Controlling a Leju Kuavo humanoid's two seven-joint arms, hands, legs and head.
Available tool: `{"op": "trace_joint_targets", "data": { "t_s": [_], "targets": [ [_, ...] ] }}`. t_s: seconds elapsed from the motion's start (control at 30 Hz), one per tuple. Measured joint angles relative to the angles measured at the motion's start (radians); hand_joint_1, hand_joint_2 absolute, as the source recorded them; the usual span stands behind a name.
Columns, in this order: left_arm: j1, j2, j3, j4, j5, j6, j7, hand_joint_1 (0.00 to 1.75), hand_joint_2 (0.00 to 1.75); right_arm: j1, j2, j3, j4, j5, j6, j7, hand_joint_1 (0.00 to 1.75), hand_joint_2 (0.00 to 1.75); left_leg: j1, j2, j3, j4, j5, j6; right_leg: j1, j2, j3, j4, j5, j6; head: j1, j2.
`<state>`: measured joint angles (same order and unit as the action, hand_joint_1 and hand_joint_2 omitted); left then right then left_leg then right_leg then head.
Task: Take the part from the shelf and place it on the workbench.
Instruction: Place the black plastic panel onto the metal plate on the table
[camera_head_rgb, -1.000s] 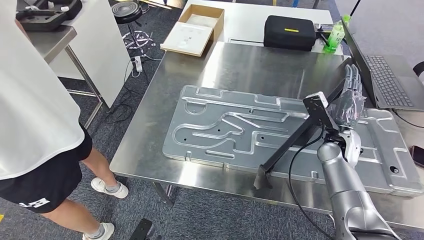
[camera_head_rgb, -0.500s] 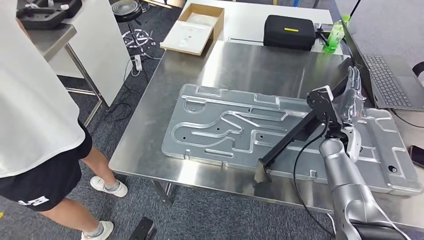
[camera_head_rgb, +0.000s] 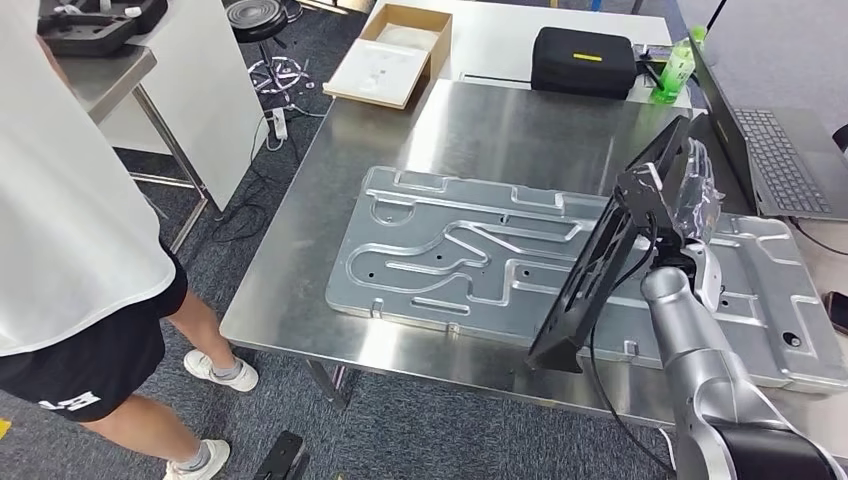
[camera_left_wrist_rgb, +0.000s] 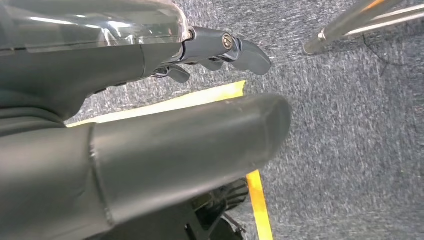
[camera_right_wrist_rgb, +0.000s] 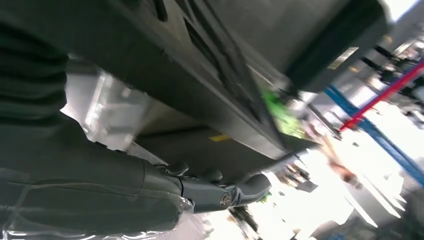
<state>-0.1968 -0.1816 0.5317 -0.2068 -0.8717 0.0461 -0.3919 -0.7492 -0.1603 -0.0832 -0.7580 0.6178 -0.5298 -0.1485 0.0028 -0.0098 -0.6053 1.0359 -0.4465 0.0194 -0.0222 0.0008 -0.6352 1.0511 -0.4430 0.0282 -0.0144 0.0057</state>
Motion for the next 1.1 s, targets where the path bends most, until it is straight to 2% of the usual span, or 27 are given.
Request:
{"op": "trace_joint_targets", "data": {
  "t_s": [0.03,0.1,0.13,0.23,0.27,0.3,0.33,0.4,0.43,0.47,0.57,0.6,0.67,0.73,0.77,0.8,0.83,0.87,0.93,0.97,1.03,1.1],
  "targets": [
    [0.001,0.0,0.0,0.0,0.0,0.0,0.0,0.0,0.0,-0.002,-0.001,0.0,0.005,-0.001,0.004,0.002,0.0,1.75,0.0,0.0,0.0,-0.002,0.0,-0.004,-0.001,0.0,-0.001,0.001,0.0,-0.007,0.0,0.0],
    [0.001,0.0,0.0,0.0,-0.001,0.0,0.0,0.0,0.0,-0.011,-0.001,0.0,0.013,0.002,0.018,0.007,0.0,1.75,0.002,0.001,-0.006,0.019,-0.018,-0.013,-0.003,0.0,0.002,-0.003,0.002,-0.022,0.0,0.0],
    [0.001,0.0,0.0,0.0,-0.001,0.0,0.0,0.0,0.0,-0.017,-0.002,0.0,0.018,0.006,0.026,0.011,0.0,1.75,0.003,0.002,-0.022,0.055,-0.04,-0.017,-0.004,-0.001,0.004,-0.006,0.003,-0.029,0.0,0.0],
    [0.001,0.0,0.001,0.0,-0.002,0.0,0.0,0.0,0.0,-0.031,-0.002,0.0,0.031,0.017,0.042,0.022,0.0,1.75,0.006,0.004,-0.11,0.245,-0.126,-0.023,-0.001,-0.002,0.006,-0.006,0.002,-0.037,0.0,0.0],
    [0.003,0.0,0.001,0.0,-0.002,0.0,0.0,0.0,0.0,-0.034,-0.002,0.0,0.034,0.018,0.043,0.023,0.0,1.75,0.006,0.004,-0.129,0.284,-0.133,-0.022,0.001,-0.002,0.006,-0.006,0.002,-0.038,0.0,0.0],
    [0.004,0.0,0.001,0.0,-0.002,0.0,0.0,0.0,0.0,-0.037,-0.002,0.0,0.037,0.018,0.044,0.023,0.0,1.75,0.006,0.004,-0.131,0.284,-0.121,-0.02,0.003,-0.001,0.008,-0.006,0.001,-0.039,0.0,0.0],
    [0.004,0.0,0.001,0.0,-0.003,0.0,0.0,0.0,0.0,-0.04,-0.002,0.0,0.04,0.018,0.044,0.023,0.0,1.75,0.005,0.004,-0.112,0.244,-0.09,-0.015,0.005,-0.001,0.01,-0.006,0.001,-0.039,0.0,0.0],
    [0.002,0.001,0.002,0.0,-0.005,0.0,0.0,0.0,0.0,-0.046,-0.002,0.0,0.043,0.018,0.043,0.02,0.0,1.75,0.0,0.004,-0.043,0.1,-0.024,0.001,0.01,-0.001,0.013,-0.006,-0.001,-0.037,0.0,0.0],
    [0.0,0.001,0.002,0.0,-0.007,0.0,0.0,0.0,0.0,-0.048,-0.002,0.0,0.044,0.018,0.043,0.017,0.0,1.75,-0.002,0.004,-0.016,0.043,-0.006,0.006,0.011,-0.002,0.013,-0.006,-0.001,-0.034,0.0,0.0],
    [-0.001,0.001,0.002,0.0,-0.008,0.0,-0.001,0.0,0.0,-0.051,-0.003,0.0,0.044,0.018,0.042,0.015,0.0,1.75,-0.006,0.005,-0.001,0.011,0.0,0.01,0.011,-0.002,0.013,-0.006,-0.001,-0.029,0.0,0.0],
    [0.001,0.001,0.002,0.0,-0.009,0.0,-0.001,0.0,0.0,-0.056,-0.004,0.0,0.043,0.017,0.038,0.005,0.0,1.75,-0.006,0.005,0.007,-0.011,0.006,0.015,0.009,-0.003,0.014,-0.01,0.002,-0.013,0.0,0.0],
    [0.001,0.001,0.003,0.0,-0.009,0.0,-0.002,0.0,0.0,-0.055,-0.005,0.0,0.039,0.015,0.036,-0.006,0.0,1.75,-0.003,0.005,0.009,-0.018,0.011,0.019,0.009,-0.002,0.01,-0.001,-0.006,-0.008,0.001,0.0],
    [0.0,0.0,0.003,0.0,-0.01,-0.001,-0.003,0.0,0.0,-0.048,-0.008,0.0,0.022,0.006,0.038,-0.036,0.0,1.75,0.002,0.005,0.012,-0.029,0.019,0.027,0.007,-0.001,-0.024,0.072,-0.054,-0.001,0.002,0.0],
    [0.001,-0.001,0.004,0.0,-0.011,-0.003,-0.004,0.0,0.0,-0.039,-0.009,0.001,-0.003,0.001,0.053,-0.056,0.0,1.75,0.001,0.005,0.011,-0.029,0.02,0.031,0.006,-0.001,-0.083,0.194,-0.109,0.004,0.002,0.0],
    [0.002,-0.001,0.004,0.0,-0.011,-0.005,-0.005,0.0,0.0,-0.036,-0.011,0.002,-0.016,0.004,0.069,-0.055,0.0,1.75,0.001,0.005,0.011,-0.028,0.019,0.031,0.004,-0.001,-0.105,0.235,-0.117,0.007,0.003,0.0],
    [0.004,-0.001,0.005,0.0,-0.011,-0.008,-0.005,0.0,0.0,-0.035,-0.015,0.006,-0.026,0.013,0.092,-0.047,0.0,1.75,0.001,0.005,0.011,-0.026,0.018,0.03,0.002,-0.001,-0.111,0.243,-0.107,0.01,0.002,0.0],
    [0.005,-0.001,0.005,0.0,-0.011,-0.01,-0.006,0.0,0.0,-0.041,-0.021,0.014,-0.034,0.026,0.122,-0.035,0.0,1.75,0.002,0.004,0.011,-0.022,0.015,0.028,-0.001,-0.001,-0.099,0.215,-0.079,0.012,0.003,0.0],
    [0.005,-0.002,0.006,0.0,-0.012,-0.012,-0.007,0.0,0.0,-0.053,-0.029,0.026,-0.039,0.04,0.158,-0.021,0.0,1.75,0.003,0.004,0.011,-0.017,0.011,0.025,-0.005,-0.002,-0.072,0.155,-0.041,0.014,0.003,0.0],
    [0.004,-0.002,0.007,0.0,-0.013,-0.015,-0.009,0.0,0.0,-0.092,-0.049,0.057,-0.04,0.063,0.23,0.006,0.0,1.75,0.0,0.004,0.006,-0.004,0.001,0.016,-0.006,0.0,-0.019,0.043,0.002,0.012,0.003,0.0],
    [0.004,-0.002,0.008,0.0,-0.013,-0.016,-0.01,0.0,0.0,-0.114,-0.059,0.072,-0.038,0.071,0.259,0.018,0.0,1.75,-0.002,0.004,0.003,0.001,-0.001,0.01,-0.004,0.001,-0.007,0.014,0.008,0.008,0.003,0.0],
    [0.003,-0.002,0.01,0.0,-0.014,-0.017,-0.011,0.0,0.0,-0.152,-0.074,0.095,-0.032,0.079,0.295,0.034,0.0,1.75,-0.004,0.004,-0.002,0.003,-0.001,0.002,-0.001,0.002,-0.008,0.004,0.004,-0.004,0.003,0.0],
    [0.004,-0.002,0.01,0.0,-0.014,-0.018,-0.011,0.0,0.0,-0.179,-0.083,0.111,-0.026,0.083,0.311,0.039,0.0,0.87,-0.002,0.004,-0.008,0.013,-0.012,-0.007,-0.003,0.0,-0.006,0.0,0.006,-0.017,0.003,0.0]
  ]
}}
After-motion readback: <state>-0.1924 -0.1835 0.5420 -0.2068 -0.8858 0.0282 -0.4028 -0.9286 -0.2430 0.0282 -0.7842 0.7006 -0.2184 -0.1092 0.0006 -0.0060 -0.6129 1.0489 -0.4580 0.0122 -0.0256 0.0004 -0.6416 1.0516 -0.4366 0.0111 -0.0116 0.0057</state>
